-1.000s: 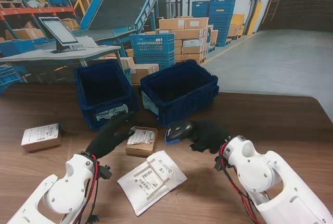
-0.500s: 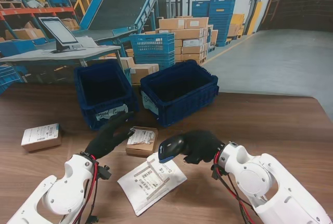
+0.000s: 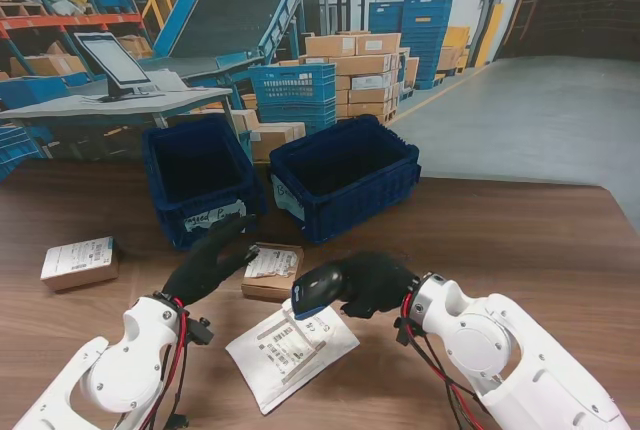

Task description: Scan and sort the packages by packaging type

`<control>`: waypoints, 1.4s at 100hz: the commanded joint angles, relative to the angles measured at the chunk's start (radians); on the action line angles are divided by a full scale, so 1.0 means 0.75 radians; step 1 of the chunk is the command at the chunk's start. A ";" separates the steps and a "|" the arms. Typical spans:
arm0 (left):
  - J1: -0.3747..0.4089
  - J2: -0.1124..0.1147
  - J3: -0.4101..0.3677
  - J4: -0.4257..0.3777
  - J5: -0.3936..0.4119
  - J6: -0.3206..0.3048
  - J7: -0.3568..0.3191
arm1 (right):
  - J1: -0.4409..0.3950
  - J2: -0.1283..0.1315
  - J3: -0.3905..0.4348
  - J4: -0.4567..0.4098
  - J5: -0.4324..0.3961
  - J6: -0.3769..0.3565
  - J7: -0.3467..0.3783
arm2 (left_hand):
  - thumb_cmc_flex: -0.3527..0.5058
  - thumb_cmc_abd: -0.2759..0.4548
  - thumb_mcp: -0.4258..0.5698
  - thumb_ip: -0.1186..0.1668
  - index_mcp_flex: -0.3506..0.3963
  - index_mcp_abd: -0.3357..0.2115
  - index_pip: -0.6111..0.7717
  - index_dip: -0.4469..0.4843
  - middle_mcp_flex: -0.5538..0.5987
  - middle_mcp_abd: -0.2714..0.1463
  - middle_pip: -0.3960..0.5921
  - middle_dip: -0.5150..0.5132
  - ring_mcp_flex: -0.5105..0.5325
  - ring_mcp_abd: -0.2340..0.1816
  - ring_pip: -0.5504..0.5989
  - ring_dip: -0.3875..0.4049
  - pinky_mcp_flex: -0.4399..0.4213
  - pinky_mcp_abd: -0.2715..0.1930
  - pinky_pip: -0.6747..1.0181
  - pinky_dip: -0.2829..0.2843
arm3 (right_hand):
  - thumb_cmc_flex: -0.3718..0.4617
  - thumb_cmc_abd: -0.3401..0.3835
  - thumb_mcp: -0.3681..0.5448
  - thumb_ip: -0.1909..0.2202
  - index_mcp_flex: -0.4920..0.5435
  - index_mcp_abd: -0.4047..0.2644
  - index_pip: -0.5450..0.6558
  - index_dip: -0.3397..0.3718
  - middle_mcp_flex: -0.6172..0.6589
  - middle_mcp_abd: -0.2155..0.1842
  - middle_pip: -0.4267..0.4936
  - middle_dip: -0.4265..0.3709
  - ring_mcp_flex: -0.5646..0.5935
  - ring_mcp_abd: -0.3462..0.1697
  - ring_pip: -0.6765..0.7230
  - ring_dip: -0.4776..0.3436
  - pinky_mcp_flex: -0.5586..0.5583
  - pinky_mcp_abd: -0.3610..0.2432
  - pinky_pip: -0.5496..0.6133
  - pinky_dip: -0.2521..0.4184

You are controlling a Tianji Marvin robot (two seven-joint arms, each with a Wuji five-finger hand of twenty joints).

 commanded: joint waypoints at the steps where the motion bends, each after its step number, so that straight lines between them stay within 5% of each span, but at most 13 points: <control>1: 0.006 -0.005 0.004 -0.011 -0.002 -0.005 -0.022 | 0.012 -0.021 -0.019 0.015 0.025 -0.021 0.016 | -0.006 0.005 -0.039 0.036 0.007 -0.005 -0.001 0.015 -0.010 0.006 -0.014 0.006 -0.015 0.016 0.005 0.005 -0.013 0.006 0.019 0.001 | 0.105 0.054 0.068 0.005 0.072 -0.141 0.104 0.061 -0.016 -0.045 0.015 0.011 0.027 -0.111 0.061 0.058 -0.002 -0.005 -0.002 0.017; 34: 0.008 -0.006 0.002 -0.014 -0.002 -0.002 -0.019 | 0.102 -0.019 -0.113 0.145 -0.016 -0.126 -0.014 | -0.006 0.005 -0.039 0.036 0.006 -0.005 -0.001 0.015 -0.010 0.005 -0.014 0.006 -0.016 0.013 0.005 0.005 -0.013 0.005 0.019 0.001 | 0.108 0.059 0.064 0.003 0.071 -0.143 0.105 0.061 -0.022 -0.046 0.015 0.011 0.022 -0.107 0.057 0.059 -0.008 -0.002 -0.008 0.018; 49: 0.007 -0.006 0.003 -0.013 -0.004 -0.004 -0.021 | 0.146 -0.017 -0.144 0.188 -0.133 -0.147 -0.058 | -0.006 0.005 -0.038 0.036 0.006 -0.004 -0.001 0.015 -0.010 0.003 -0.014 0.006 -0.015 0.015 0.005 0.005 -0.014 0.005 0.018 0.000 | 0.107 0.059 0.062 0.003 0.070 -0.149 0.105 0.061 -0.023 -0.051 0.014 0.011 0.019 -0.107 0.055 0.059 -0.012 -0.007 -0.011 0.018; 140: 0.030 -0.001 -0.014 -0.057 0.000 0.009 -0.039 | 0.275 -0.036 -0.346 0.390 -0.112 -0.243 -0.142 | -0.006 0.004 -0.038 0.036 0.006 -0.005 -0.001 0.014 -0.009 0.007 -0.014 0.006 -0.013 0.022 0.006 0.005 -0.011 0.006 0.020 0.000 | 0.108 0.066 0.058 0.004 0.066 -0.150 0.104 0.067 -0.028 -0.050 0.013 0.019 0.007 -0.099 0.055 0.062 -0.029 -0.006 -0.014 0.025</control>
